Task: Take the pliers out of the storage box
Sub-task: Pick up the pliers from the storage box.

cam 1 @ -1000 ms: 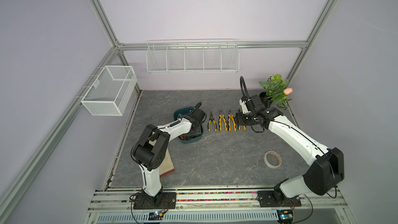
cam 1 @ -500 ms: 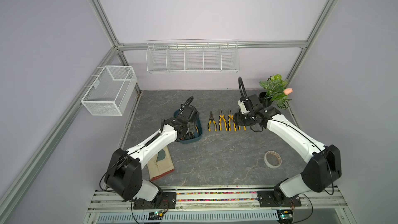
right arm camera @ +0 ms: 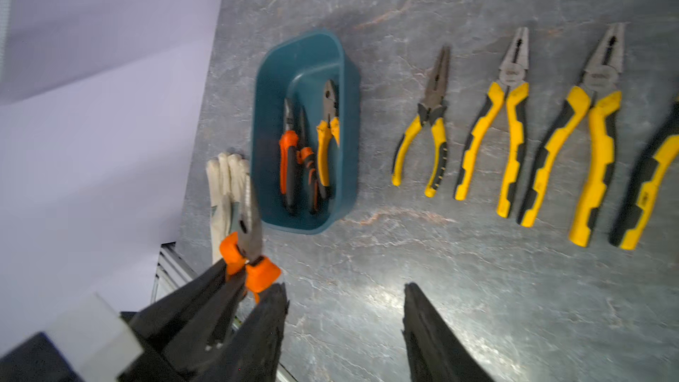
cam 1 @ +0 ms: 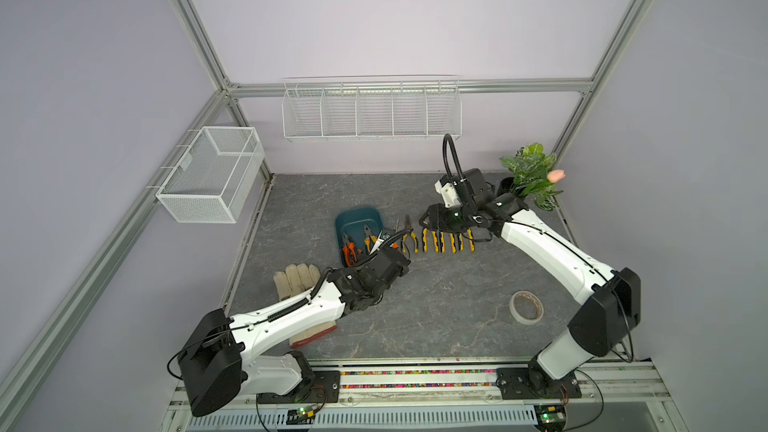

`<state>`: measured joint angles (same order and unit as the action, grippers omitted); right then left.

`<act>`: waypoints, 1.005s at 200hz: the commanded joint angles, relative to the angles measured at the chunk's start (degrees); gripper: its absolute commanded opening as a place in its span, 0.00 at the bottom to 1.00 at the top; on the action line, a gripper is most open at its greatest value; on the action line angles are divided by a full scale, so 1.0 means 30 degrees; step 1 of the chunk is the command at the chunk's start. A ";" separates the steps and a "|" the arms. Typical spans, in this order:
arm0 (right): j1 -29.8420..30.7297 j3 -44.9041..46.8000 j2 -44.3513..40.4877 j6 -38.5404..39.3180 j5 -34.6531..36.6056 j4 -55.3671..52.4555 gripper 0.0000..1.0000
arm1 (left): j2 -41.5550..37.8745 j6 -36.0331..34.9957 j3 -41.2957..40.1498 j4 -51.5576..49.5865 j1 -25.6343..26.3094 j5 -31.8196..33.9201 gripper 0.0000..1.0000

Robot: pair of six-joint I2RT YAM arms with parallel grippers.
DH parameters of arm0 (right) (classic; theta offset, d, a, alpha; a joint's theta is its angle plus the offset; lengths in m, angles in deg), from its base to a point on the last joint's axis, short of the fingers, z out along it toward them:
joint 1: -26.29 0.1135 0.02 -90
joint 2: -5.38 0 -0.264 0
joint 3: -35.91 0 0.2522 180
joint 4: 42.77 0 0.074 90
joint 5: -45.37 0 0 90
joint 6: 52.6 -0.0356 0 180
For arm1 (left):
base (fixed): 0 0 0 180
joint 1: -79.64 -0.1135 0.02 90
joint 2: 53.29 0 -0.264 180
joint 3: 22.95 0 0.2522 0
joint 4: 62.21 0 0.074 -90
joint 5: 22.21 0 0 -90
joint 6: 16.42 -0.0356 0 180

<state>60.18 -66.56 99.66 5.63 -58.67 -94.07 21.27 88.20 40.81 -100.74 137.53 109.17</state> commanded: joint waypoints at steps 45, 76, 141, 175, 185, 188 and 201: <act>0.1427 -0.4206 0.2972 -0.1805 0.0272 -0.1791 0.54 | 0.1070 -0.1146 0.0751 0.2322 0.1212 0.3724 0.00; 0.1673 -0.5525 0.4232 -0.2228 0.1563 -0.3029 0.54 | 0.0960 -0.1325 0.0845 0.2486 0.1241 0.3753 0.00; 0.2426 -0.5256 0.4845 -0.2910 0.2060 -0.2570 0.53 | 0.1380 -0.1474 0.1171 0.2729 0.1241 0.3899 0.00; 0.2901 -0.4850 0.4591 -0.3284 0.2383 -0.2332 0.45 | 0.2050 -0.1385 0.1662 0.2636 0.1241 0.4073 0.00; 0.2950 -0.4509 0.4399 -0.3506 0.2502 -0.2163 0.41 | 0.2239 -0.1329 0.1853 0.2515 0.1241 0.4190 0.00; 0.2976 -0.4402 0.4341 -0.3557 0.2556 -0.2135 0.40 | 0.2299 -0.1333 0.1912 0.2454 0.1245 0.4233 0.00; 0.3085 -0.3956 0.4084 -0.3780 0.2795 -0.1863 0.37 | 0.2516 -0.1305 0.2108 0.2315 0.1241 0.4401 0.00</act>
<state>68.40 -81.24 113.93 -3.81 -51.52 -100.02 27.78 83.82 43.50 -95.41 141.16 119.51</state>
